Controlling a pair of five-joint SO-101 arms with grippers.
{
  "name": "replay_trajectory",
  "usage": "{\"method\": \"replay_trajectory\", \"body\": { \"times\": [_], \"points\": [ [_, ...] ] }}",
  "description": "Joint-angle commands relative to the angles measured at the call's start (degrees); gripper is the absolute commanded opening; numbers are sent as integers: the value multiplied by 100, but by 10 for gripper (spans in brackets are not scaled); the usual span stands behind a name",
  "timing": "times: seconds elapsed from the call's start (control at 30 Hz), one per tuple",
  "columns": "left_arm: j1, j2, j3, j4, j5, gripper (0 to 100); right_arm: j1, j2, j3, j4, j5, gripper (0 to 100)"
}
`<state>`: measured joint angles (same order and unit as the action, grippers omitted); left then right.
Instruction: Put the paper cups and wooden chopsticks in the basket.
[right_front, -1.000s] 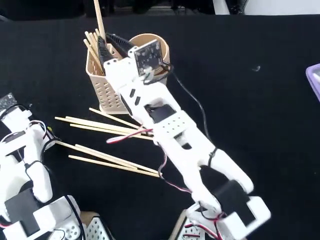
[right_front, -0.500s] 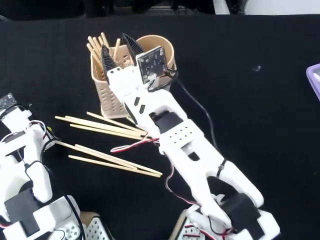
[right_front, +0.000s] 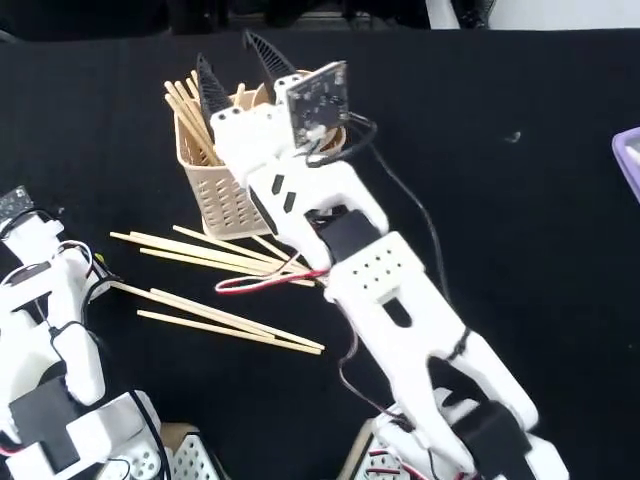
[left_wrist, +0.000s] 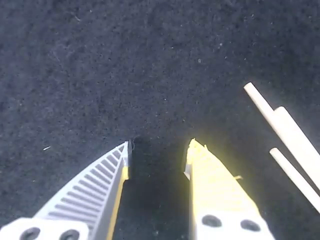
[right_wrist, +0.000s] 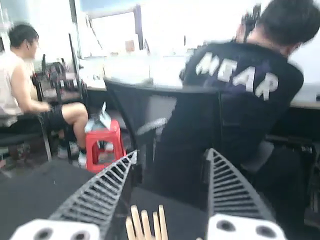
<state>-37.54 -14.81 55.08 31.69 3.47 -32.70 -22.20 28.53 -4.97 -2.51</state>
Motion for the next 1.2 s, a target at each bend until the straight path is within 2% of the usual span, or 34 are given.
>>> {"method": "replay_trajectory", "body": {
  "times": [0.0,0.1,0.23,0.4,0.5,0.57,0.67,0.77,0.97,1.17],
  "points": [
    [75,-62,-84,18,-70,191,-97,-716,-391,440,35,142],
    [84,-53,-84,18,-70,191,-211,-1349,-400,1512,35,93],
    [75,-53,-84,18,-70,191,-510,-2290,-374,3393,35,100],
    [66,-62,-84,18,-70,191,-774,-3055,-198,6453,35,190],
    [66,-62,-84,9,-70,191,-818,-3046,523,7481,44,274],
    [66,-70,-84,9,-70,191,-782,-2888,1349,7349,44,303],
    [66,-70,-84,0,-70,191,-791,-2360,2501,6532,62,292],
    [66,-70,-84,0,-70,191,-1081,-1622,2976,5829,571,276],
    [66,-62,-84,-9,-70,191,-2004,-382,2703,5451,1354,276],
    [66,-62,-84,-9,-70,191,-1987,760,2018,5398,1530,277]
  ]
}}
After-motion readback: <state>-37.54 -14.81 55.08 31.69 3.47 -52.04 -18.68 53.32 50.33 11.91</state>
